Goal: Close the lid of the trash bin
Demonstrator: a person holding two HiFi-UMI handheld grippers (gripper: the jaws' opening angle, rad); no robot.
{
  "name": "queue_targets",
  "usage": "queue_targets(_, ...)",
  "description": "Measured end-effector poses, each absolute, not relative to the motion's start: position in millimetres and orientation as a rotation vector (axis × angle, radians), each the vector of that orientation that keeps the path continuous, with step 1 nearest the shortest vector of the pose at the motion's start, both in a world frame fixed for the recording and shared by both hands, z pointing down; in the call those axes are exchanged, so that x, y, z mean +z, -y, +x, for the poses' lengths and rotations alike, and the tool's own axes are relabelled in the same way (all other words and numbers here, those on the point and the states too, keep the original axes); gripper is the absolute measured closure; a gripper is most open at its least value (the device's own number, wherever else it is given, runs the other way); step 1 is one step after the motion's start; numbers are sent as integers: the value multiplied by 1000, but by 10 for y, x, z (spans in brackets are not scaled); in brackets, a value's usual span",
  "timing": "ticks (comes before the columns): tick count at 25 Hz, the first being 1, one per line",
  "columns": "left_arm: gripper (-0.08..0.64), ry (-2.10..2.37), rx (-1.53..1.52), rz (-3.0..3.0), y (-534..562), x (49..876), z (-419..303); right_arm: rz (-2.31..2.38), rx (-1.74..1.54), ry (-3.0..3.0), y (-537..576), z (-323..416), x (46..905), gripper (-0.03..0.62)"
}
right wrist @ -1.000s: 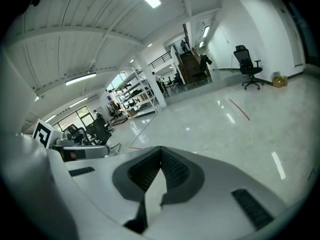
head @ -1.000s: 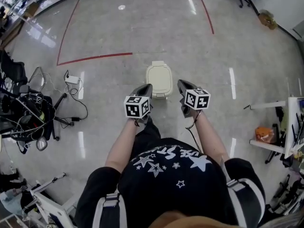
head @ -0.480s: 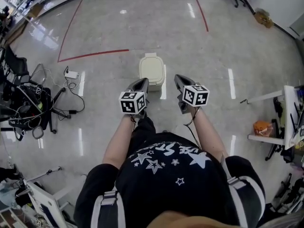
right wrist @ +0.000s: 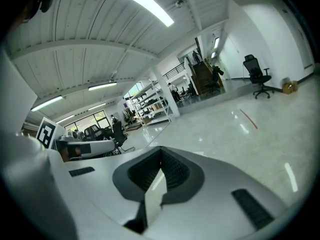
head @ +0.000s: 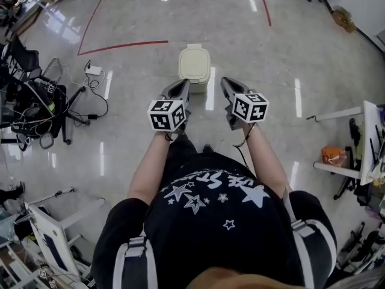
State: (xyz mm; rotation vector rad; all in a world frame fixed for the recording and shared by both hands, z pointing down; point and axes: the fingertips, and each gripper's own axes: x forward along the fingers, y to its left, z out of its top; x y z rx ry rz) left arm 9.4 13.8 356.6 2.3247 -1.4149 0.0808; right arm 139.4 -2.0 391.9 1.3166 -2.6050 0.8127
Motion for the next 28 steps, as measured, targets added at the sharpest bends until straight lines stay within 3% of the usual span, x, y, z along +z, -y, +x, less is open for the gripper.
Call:
queue_targets(10,549,1352,64,2344,-380,3551,65,1339,839,2573,-287,1250,4002,588)
queue_targets(21,549,1378,23,2300,-900,3487,-628,1311,774,2575,-808,573,3882,588)
queue_targets(28,549,1326,18,2329,-1244,3474,-664,1321,730,2514,-1202,507,3924,588)
